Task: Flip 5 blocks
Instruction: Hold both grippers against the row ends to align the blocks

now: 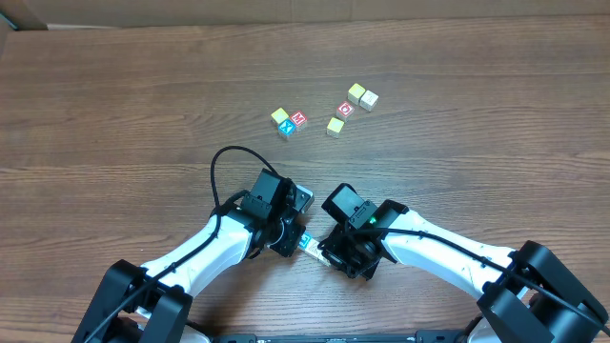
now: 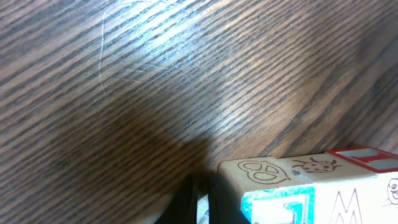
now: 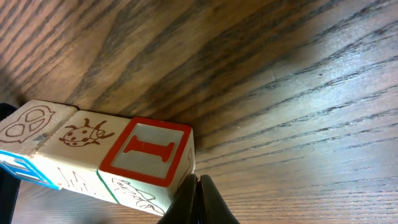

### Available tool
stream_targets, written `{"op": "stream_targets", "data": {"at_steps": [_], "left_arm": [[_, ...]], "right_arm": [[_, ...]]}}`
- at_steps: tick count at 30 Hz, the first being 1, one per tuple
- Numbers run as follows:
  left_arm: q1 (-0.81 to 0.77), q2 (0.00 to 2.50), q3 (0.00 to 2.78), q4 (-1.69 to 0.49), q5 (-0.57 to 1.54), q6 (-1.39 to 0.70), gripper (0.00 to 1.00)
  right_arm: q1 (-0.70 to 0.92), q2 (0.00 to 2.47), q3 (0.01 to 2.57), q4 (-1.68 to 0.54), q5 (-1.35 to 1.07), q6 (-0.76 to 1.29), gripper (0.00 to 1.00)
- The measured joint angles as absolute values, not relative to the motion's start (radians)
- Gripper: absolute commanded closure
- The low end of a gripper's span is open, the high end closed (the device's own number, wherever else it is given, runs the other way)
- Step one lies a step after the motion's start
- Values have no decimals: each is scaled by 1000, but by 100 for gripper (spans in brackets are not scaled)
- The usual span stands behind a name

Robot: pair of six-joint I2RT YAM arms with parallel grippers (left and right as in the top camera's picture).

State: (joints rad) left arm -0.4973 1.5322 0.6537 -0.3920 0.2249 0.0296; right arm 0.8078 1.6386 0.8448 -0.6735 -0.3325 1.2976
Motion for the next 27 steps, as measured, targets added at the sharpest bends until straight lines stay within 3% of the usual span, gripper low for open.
{"op": "stream_targets", "data": {"at_steps": [27], "left_arm": [[-505, 1533, 654, -347, 143, 65, 96]], "right_arm": [[866, 1639, 845, -643, -300, 1362, 96]]}}
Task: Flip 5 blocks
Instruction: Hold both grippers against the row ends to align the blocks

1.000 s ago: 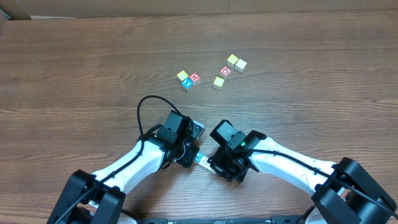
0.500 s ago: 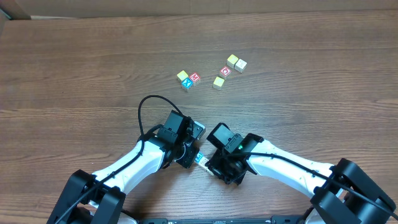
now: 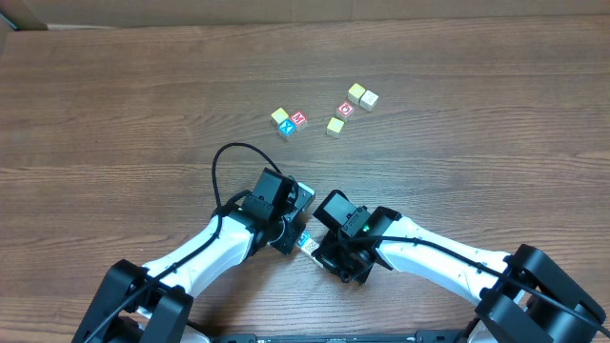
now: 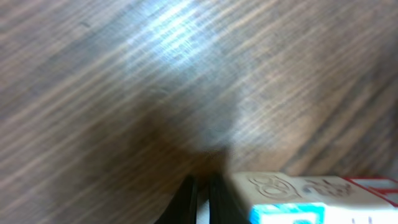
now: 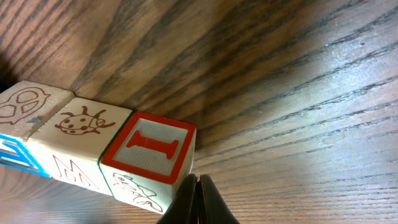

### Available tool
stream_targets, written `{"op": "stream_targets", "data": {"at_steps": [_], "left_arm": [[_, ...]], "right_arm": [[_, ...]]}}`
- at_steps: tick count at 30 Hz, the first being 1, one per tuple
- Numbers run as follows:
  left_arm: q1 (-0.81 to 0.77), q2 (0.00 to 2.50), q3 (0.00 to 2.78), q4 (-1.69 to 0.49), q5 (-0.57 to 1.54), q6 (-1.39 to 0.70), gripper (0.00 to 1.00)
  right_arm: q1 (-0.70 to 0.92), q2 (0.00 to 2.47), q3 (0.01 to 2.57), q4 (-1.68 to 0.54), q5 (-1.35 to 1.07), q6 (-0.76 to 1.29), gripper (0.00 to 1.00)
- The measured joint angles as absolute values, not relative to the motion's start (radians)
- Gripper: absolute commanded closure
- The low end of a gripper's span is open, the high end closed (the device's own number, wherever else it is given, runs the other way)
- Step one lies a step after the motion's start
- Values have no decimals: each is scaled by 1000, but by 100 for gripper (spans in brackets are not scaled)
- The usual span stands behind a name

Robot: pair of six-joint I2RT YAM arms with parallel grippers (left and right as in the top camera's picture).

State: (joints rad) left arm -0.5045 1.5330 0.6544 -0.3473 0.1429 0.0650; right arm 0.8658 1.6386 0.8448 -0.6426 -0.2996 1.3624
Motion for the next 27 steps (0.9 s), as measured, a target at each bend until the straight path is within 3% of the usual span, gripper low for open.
{"op": "stream_targets", "data": {"at_steps": [27], "left_arm": [[-514, 1535, 654, -347, 167, 139, 96]], "right_arm": [[866, 1639, 845, -633, -300, 1381, 96]]}}
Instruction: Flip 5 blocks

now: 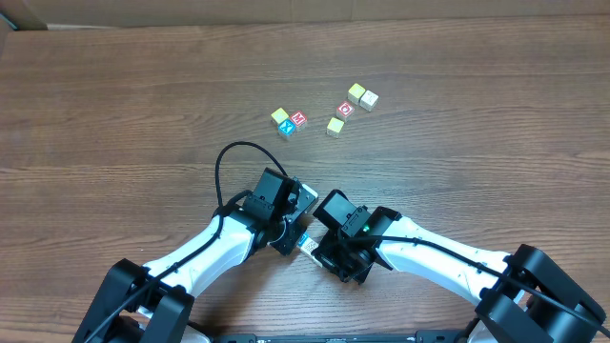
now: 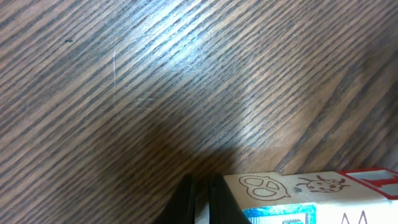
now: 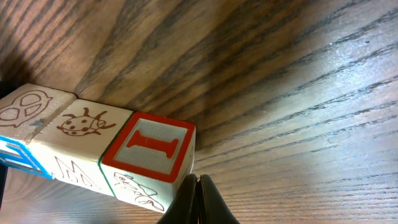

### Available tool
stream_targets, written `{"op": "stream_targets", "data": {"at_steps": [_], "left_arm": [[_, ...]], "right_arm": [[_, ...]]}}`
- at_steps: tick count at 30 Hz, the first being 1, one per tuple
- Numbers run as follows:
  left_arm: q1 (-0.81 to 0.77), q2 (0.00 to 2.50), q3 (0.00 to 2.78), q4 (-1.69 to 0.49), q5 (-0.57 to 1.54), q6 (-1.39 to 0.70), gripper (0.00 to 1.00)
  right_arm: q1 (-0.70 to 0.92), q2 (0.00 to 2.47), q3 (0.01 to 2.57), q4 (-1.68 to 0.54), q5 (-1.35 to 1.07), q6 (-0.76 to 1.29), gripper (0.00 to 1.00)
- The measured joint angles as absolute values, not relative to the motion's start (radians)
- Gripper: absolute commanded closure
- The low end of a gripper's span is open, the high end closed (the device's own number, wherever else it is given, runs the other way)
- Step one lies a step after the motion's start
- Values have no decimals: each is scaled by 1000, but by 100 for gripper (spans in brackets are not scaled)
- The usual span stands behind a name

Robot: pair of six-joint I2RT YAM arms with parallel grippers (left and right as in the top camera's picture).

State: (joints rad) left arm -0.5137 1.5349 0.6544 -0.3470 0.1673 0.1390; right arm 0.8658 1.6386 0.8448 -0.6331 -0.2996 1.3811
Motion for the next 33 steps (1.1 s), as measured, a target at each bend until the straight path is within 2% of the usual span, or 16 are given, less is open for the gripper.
{"op": "stream_targets", "data": {"at_steps": [33], "left_arm": [[-514, 1535, 654, -342, 160, 191, 96]], "right_arm": [[911, 1639, 845, -614, -299, 1443, 96]]}}
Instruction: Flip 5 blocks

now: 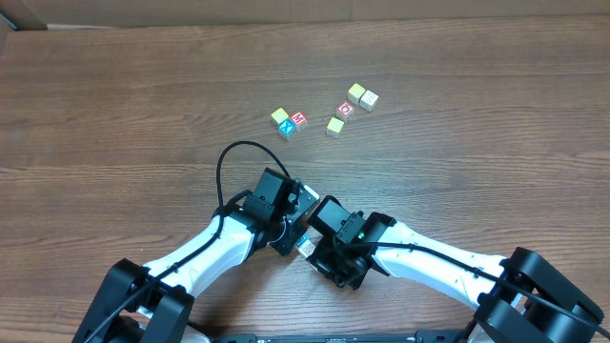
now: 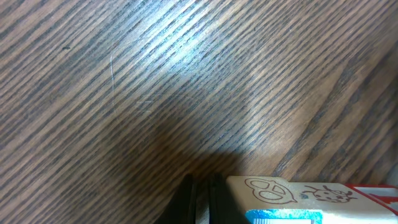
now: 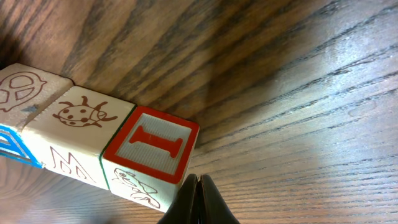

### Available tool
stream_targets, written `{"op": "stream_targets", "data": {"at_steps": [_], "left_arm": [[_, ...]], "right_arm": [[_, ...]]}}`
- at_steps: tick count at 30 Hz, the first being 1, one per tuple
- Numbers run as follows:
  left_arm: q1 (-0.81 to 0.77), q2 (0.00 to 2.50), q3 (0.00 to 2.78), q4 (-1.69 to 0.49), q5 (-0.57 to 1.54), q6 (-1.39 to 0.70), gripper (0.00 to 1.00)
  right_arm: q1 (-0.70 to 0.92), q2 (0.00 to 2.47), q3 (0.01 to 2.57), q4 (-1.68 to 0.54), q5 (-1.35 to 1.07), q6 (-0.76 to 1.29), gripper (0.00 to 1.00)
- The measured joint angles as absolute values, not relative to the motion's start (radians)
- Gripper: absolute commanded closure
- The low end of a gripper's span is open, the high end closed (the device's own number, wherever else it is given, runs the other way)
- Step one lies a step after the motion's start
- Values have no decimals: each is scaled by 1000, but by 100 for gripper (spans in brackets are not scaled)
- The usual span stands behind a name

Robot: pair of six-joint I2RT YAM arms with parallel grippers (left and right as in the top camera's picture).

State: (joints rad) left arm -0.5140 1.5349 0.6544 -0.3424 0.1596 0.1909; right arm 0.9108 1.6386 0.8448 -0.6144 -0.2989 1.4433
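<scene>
Three wooden blocks lie in a row on the table: a pretzel block [image 2: 270,190], a ladybug block [image 3: 74,121] and a red "I" block [image 3: 152,149]. From overhead the row [image 1: 306,247] shows only as a sliver between the two wrists. My left gripper [image 2: 199,200] is shut, its tips against the pretzel end. My right gripper [image 3: 198,200] is shut, its tips at the lower corner of the "I" block. Neither holds anything.
Several more blocks sit at the back of the table: a yellow one [image 1: 279,115], a blue X [image 1: 287,127], a red M [image 1: 298,119], a yellow one [image 1: 335,126], a red O [image 1: 346,109] and a pale pair [image 1: 362,95].
My right wrist has shifted slightly left, closer to the left wrist. The row sits a little further right in both wrist views and is turned slightly. Both grippers stay shut.
At the oldest moment both shut grippers stood at opposite ends of the three-block row. Afterwards the right wrist stood closer to the left one each time, with the row still between the tips. The same faces stay on top.
</scene>
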Motion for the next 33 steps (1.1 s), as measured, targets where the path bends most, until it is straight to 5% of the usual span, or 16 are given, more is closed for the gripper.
{"op": "stream_targets", "data": {"at_steps": [33], "left_arm": [[-514, 1539, 654, -323, 157, 212, 96]], "right_arm": [[939, 1639, 845, -603, -298, 1491, 96]]}}
